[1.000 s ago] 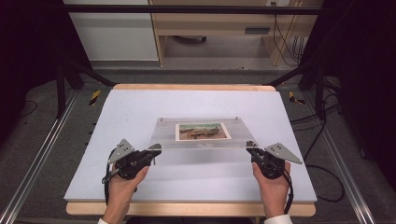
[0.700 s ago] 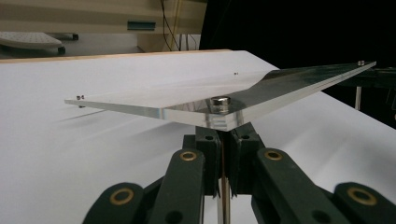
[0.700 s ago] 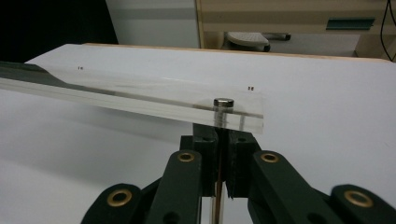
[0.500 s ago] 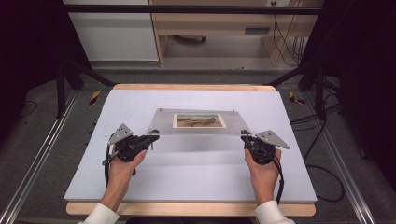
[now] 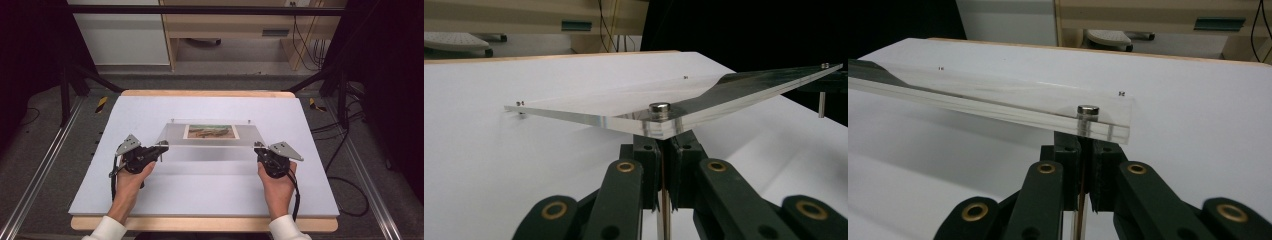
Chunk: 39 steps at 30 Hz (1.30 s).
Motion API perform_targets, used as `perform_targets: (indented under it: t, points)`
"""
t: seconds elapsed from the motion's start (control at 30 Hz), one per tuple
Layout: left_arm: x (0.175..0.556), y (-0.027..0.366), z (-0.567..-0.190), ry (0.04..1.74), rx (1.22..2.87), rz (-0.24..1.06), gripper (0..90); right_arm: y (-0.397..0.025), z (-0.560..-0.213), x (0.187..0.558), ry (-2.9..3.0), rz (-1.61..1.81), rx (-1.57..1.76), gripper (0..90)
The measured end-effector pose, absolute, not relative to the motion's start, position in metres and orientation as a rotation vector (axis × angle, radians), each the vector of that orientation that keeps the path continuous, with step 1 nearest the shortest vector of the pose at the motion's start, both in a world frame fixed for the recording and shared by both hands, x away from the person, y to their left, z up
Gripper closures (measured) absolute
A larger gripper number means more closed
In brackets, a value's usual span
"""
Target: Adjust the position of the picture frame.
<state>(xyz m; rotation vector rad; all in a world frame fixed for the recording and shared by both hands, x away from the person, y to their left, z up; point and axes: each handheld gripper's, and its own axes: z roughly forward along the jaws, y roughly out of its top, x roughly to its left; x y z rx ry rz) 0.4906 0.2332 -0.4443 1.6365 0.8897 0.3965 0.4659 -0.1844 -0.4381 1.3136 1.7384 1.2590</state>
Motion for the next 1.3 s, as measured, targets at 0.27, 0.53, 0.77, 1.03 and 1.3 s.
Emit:
perform_targets:
  t: [0.27,0.53,0.77,1.03,1.3]
  points:
    - [0.48,0.23,-0.456,0.933,1.682,0.417,84.0,-0.184,-0.45,0.455,1.747,1.27,1.344,84.9]
    - [0.479,0.23,-0.459,0.943,1.771,0.437,84.0,-0.183,-0.46,0.451,1.792,1.253,1.361,84.9]
    - [0.476,0.228,-0.465,0.972,1.803,0.443,84.0,-0.183,-0.467,0.453,1.836,1.215,1.378,85.0]
    - [0.476,0.224,-0.469,0.979,1.829,0.458,84.0,-0.186,-0.471,0.456,1.862,1.217,1.371,84.9]
    - [0.476,0.224,-0.473,1.001,1.861,0.449,84.0,-0.186,-0.476,0.458,1.888,1.214,1.393,84.8]
